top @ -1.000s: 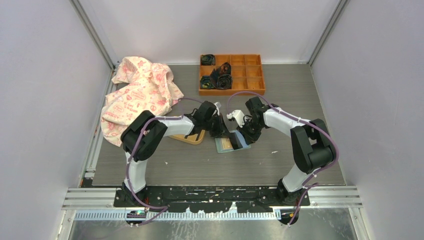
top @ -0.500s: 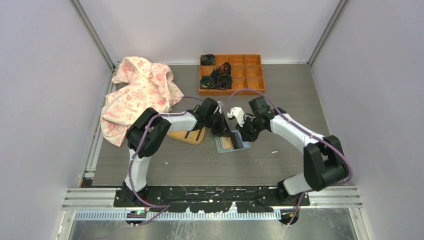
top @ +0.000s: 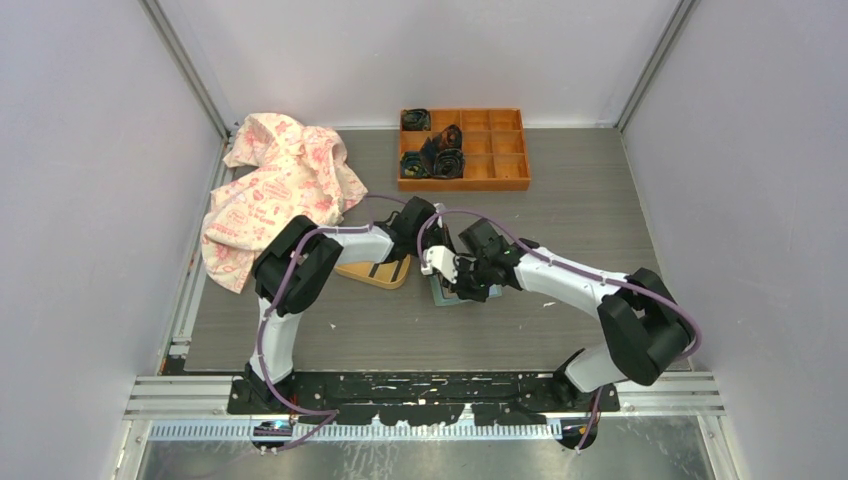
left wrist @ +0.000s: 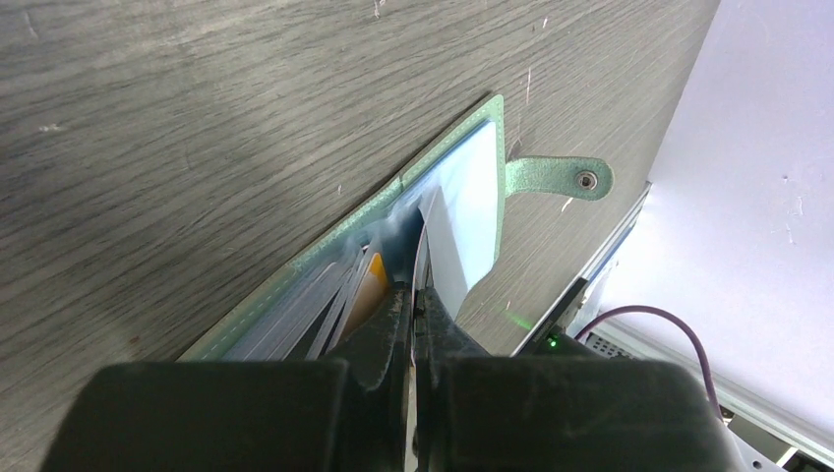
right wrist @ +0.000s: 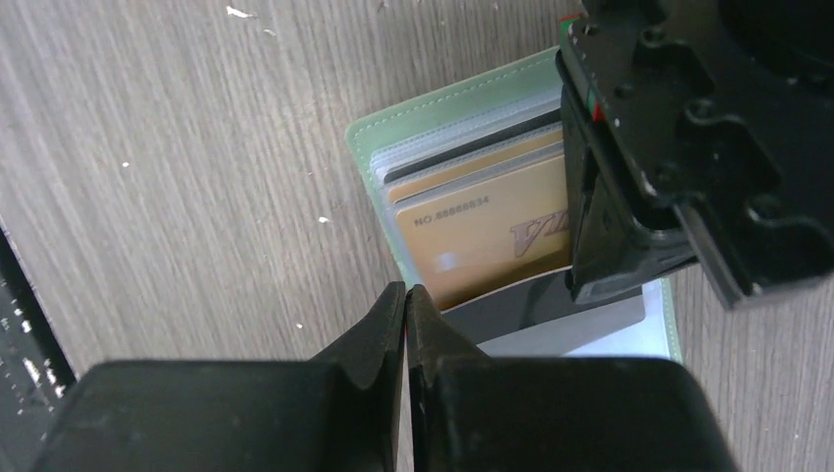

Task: Put the credit cards into the card holder
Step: Insert the credit card into the card holder.

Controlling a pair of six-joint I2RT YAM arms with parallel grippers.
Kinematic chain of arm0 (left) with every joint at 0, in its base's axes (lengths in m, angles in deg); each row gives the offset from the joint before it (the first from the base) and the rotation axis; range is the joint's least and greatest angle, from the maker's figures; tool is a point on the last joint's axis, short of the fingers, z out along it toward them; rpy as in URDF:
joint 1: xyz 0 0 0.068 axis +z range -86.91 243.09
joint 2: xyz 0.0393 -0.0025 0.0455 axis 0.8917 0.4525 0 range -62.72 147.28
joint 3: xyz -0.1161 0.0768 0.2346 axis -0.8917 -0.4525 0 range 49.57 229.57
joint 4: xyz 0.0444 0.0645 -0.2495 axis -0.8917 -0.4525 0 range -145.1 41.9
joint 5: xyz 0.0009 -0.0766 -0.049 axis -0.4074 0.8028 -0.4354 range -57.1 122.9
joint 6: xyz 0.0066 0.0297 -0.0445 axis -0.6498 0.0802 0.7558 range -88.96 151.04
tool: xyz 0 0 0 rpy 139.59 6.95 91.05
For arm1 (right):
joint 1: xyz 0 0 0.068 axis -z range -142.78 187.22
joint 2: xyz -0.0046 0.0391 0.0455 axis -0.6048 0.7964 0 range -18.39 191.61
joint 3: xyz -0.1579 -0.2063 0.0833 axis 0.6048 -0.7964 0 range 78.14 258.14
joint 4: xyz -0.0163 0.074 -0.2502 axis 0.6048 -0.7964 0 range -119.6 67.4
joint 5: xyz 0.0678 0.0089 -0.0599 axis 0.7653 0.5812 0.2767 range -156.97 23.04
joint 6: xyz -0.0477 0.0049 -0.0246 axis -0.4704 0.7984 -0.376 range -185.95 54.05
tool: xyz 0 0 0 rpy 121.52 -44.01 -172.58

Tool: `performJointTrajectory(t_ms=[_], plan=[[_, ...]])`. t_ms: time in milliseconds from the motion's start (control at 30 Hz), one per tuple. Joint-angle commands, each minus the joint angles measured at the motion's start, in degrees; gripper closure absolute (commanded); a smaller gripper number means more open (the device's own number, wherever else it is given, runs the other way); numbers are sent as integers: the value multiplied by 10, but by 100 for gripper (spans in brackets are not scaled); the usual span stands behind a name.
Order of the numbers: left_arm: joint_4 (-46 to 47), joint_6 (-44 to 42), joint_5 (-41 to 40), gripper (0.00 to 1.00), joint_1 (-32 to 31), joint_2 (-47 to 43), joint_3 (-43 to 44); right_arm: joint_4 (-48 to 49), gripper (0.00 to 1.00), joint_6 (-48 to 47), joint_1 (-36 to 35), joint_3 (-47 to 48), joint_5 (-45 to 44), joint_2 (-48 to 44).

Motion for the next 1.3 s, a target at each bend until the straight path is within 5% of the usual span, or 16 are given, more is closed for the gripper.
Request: performJointTrajectory(t_ms=[0, 533, 800, 1267], plan=[[-1, -5, -21, 97, 1, 11, -10, 56, 91, 22, -24, 8, -65, 14], [0, -5, -13, 94, 2, 19, -5, 46, 91, 20, -26, 22, -140, 34], [-2, -8, -12, 94, 2, 20, -3, -25, 90, 0, -4, 34, 1, -17], [0, -7, -7, 92, 1, 24, 1, 38, 90, 55, -4, 31, -104, 31]])
